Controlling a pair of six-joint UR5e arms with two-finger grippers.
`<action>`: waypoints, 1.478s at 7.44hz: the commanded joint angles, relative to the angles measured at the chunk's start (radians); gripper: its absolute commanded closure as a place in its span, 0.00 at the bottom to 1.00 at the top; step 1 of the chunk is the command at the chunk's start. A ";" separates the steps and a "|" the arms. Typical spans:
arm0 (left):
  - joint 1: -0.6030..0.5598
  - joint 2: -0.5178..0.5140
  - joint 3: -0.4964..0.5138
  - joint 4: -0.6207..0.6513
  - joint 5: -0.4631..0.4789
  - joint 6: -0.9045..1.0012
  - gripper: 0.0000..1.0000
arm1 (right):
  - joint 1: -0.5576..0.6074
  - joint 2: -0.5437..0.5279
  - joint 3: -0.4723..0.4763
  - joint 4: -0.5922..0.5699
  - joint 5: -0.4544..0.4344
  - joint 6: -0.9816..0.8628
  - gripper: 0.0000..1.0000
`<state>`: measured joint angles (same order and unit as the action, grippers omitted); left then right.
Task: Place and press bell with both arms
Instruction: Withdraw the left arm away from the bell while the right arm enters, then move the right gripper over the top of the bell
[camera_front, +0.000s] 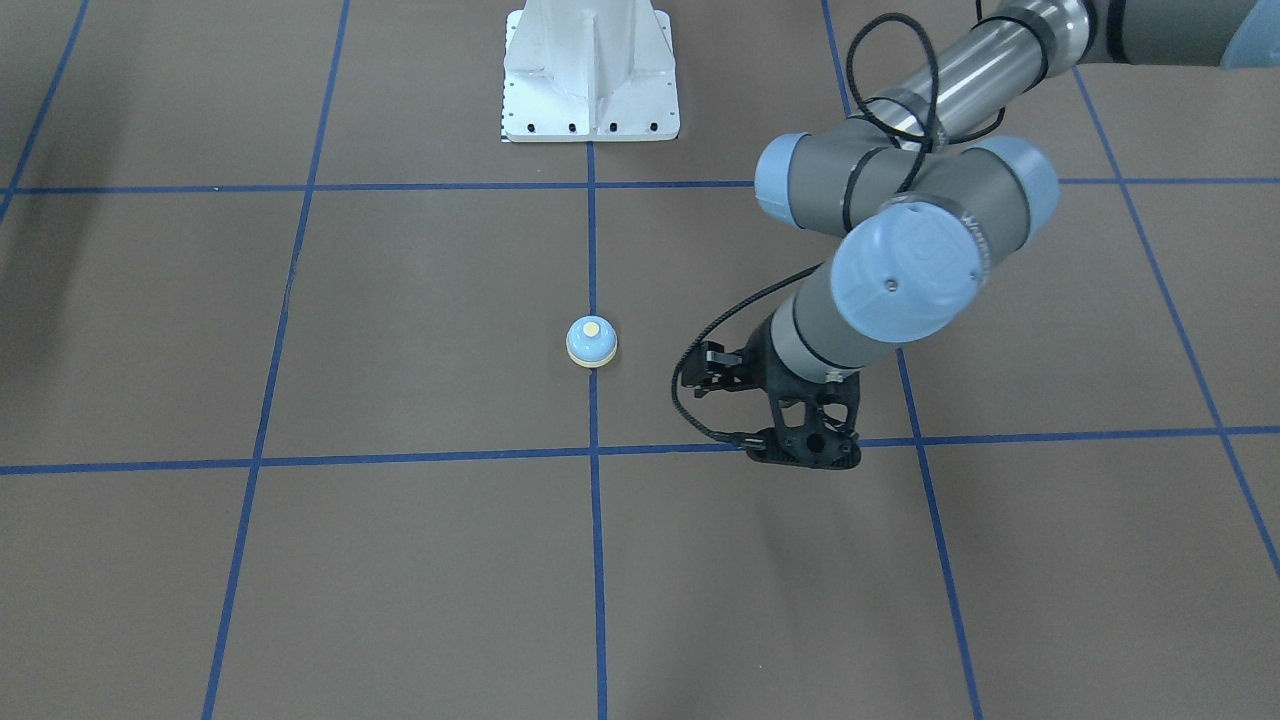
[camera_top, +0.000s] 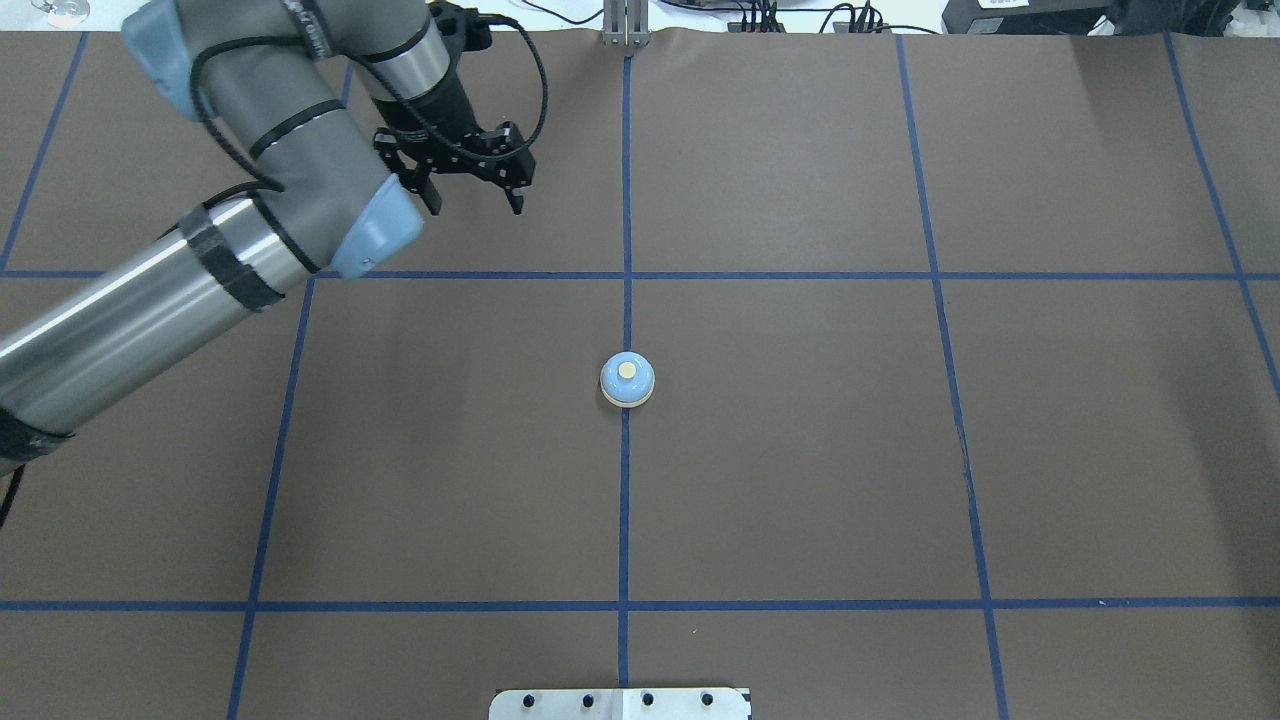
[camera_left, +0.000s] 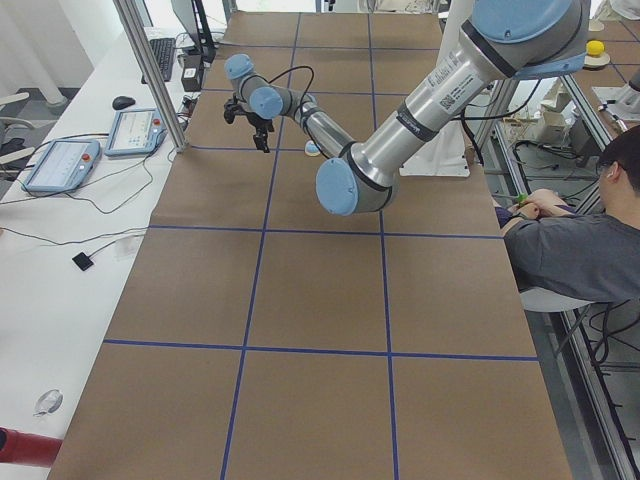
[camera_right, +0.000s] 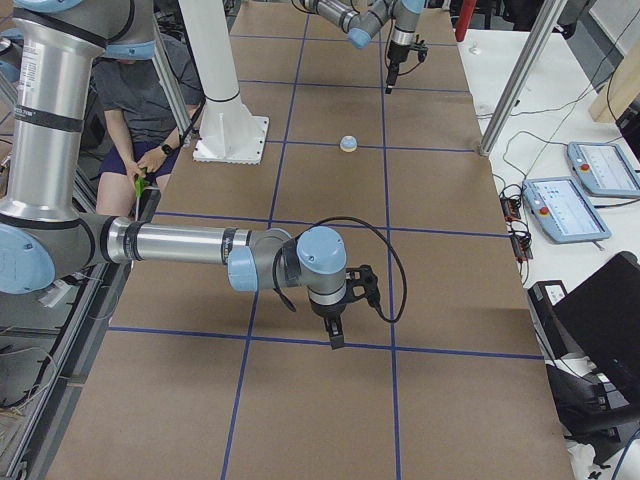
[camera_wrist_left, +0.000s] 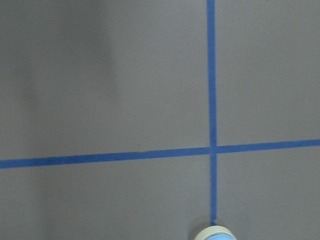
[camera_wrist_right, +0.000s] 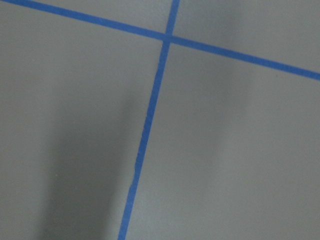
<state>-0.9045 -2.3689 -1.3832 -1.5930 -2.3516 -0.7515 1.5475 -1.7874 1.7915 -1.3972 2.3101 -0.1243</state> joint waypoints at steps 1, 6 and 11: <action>-0.086 0.260 -0.161 -0.002 0.000 0.224 0.01 | -0.018 0.086 0.048 -0.006 0.038 0.061 0.00; -0.389 0.650 -0.221 -0.025 0.057 0.753 0.01 | -0.215 0.268 0.153 -0.002 0.123 0.488 0.00; -0.778 0.850 -0.233 -0.011 0.054 0.929 0.00 | -0.654 0.575 0.160 -0.020 -0.161 1.045 0.00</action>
<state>-1.6030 -1.5508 -1.5978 -1.6061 -2.2992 0.1725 1.0042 -1.2806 1.9538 -1.4097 2.2203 0.7766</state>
